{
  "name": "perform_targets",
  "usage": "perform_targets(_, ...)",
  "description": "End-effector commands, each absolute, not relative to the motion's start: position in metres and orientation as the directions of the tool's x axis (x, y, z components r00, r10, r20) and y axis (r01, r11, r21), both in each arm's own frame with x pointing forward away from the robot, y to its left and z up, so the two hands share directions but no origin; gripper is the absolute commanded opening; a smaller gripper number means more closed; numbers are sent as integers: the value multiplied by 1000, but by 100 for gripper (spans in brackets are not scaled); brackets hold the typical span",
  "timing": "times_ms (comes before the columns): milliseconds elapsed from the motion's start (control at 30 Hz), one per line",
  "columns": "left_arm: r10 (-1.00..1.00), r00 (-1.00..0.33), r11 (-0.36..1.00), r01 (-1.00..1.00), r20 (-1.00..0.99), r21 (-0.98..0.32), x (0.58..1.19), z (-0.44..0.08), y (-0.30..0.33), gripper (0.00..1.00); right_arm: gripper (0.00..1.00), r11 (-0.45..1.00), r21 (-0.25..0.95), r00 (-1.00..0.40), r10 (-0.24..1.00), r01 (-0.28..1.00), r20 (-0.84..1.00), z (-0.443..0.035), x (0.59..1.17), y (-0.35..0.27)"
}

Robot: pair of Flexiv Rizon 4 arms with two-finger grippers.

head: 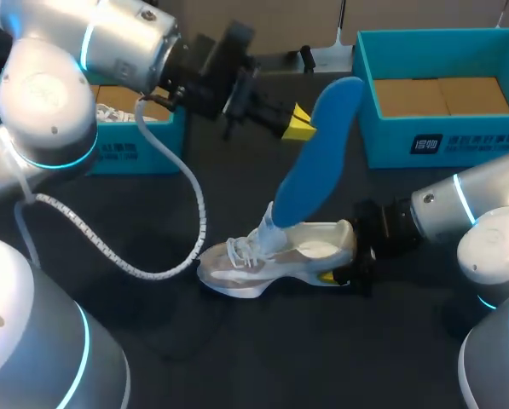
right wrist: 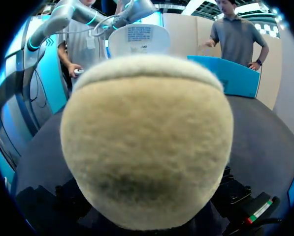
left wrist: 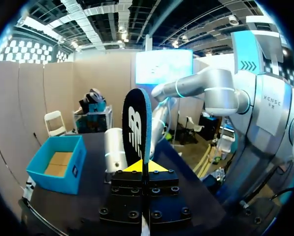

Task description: Take the shoe out of the shoebox, open the shoe tongue, remove and reinsert the insole, then place the shoe into the shoebox

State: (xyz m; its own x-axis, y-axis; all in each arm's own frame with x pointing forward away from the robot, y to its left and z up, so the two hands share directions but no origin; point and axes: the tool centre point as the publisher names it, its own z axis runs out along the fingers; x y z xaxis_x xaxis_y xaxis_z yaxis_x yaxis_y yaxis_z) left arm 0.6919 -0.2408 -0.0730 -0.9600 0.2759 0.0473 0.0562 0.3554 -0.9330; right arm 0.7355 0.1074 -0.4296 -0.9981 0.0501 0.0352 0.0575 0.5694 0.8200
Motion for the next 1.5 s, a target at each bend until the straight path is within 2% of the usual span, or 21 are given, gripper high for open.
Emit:
perform_targets(33, 303, -951, 357, 57, 58, -932, 697, -73, -242, 0, 0, 573, 817, -998, 51, 58, 35, -432, 737, 109)
perform_targets(367, 303, -951, 357, 57, 58, -932, 697, -73, -242, 0, 0, 573, 817, -998, 51, 58, 35, -432, 737, 109)
perform_targets(533, 316, -906, 255, -205, 282, -945, 678, -63, -227, 0, 0, 573, 817, -998, 51, 58, 35, -432, 737, 109)
perform_targets(567, 329, -904, 217, -207, 271, -954, 675, -57, -225, 0, 0, 573, 817, -998, 51, 58, 35, -432, 737, 109)
perform_targets(700, 360, -841, 207, -350, 404, -914, 665, -40, -222, 0, 0, 573, 817, -998, 51, 58, 35, -432, 737, 109)
perform_targets(833, 374, -811, 199, -403, 450, -893, 659, -32, -221, 0, 0, 573, 817, -998, 51, 58, 35, -432, 737, 109)
perform_targets(933, 403, -747, 176, -503, 528, -846, 655, -24, -219, 0, 0, 573, 817, -998, 51, 58, 35, -432, 737, 109)
perform_targets(1233, 460, -541, 217, -701, 705, -679, 631, 2, -213, 0, 0, 573, 817, -998, 51, 58, 35, -432, 737, 109)
perform_targets(1500, 442, -544, 220, -705, 713, -674, 620, 12, -215, 0, 0, 573, 817, -998, 51, 58, 35, -432, 737, 109)
